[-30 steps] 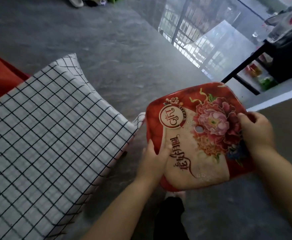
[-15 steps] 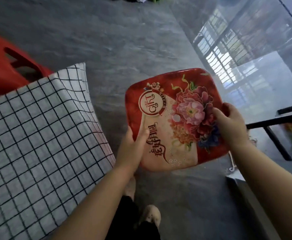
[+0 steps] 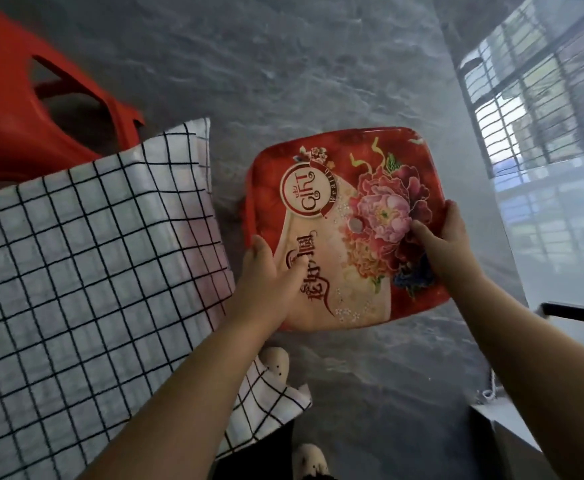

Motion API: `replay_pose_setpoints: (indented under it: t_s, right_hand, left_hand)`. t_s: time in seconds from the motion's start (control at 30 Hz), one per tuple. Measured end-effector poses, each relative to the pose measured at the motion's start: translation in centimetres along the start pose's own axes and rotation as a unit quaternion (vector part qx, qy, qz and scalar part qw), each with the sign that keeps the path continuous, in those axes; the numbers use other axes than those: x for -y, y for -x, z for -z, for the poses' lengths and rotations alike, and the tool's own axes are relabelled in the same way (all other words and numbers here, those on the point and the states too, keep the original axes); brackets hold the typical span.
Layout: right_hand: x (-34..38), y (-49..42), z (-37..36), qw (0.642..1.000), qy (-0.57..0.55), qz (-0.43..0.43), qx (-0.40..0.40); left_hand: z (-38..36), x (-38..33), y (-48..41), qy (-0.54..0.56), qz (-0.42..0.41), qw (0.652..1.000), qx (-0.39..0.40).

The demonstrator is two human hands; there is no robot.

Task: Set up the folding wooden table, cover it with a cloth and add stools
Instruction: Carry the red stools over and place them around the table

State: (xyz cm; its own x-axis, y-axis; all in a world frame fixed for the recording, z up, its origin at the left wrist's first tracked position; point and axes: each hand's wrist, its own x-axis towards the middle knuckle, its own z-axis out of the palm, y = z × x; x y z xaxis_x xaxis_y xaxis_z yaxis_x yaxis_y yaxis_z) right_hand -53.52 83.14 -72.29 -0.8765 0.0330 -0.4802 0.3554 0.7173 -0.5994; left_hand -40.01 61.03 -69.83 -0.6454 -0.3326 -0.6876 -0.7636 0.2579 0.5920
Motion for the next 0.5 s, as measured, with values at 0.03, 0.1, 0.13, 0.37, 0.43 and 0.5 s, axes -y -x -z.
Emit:
replay_pose_setpoints:
  t_s: [0.03,0.1,0.13,0.37,0.43,0.5]
  right_hand:
    - [-0.3,-0.1,0.0,1.000,0.009,-0.001,0.003]
    - [-0.7,-0.4,0.0,1.000,0.027,-0.007,0.010]
    - [-0.8,-0.5,0.0,0.999,0.037,-0.012,0.014]
    - [-0.1,0.7,1.3,0.989,0.143,-0.013,0.024]
    - [1.4,3.1,2.7,0.990,0.143,-0.005,0.019]
    - [3.9,6.5,4.8,0.994,0.093,0.048,0.022]
  left_hand:
    - [-0.2,-0.2,0.2,-0.014,-0.002,1.000,-0.007]
    - [-0.5,-0.5,0.8,-0.043,-0.007,0.999,-0.023]
    - [-0.6,-0.5,0.8,-0.058,-0.007,0.998,-0.028]
    - [-0.7,-0.7,2.7,-0.127,0.020,0.990,-0.065]
    - [0.3,-1.3,5.8,-0.164,-0.016,0.976,-0.141]
    - [1.8,-2.8,9.8,-0.179,-0.070,0.959,-0.207]
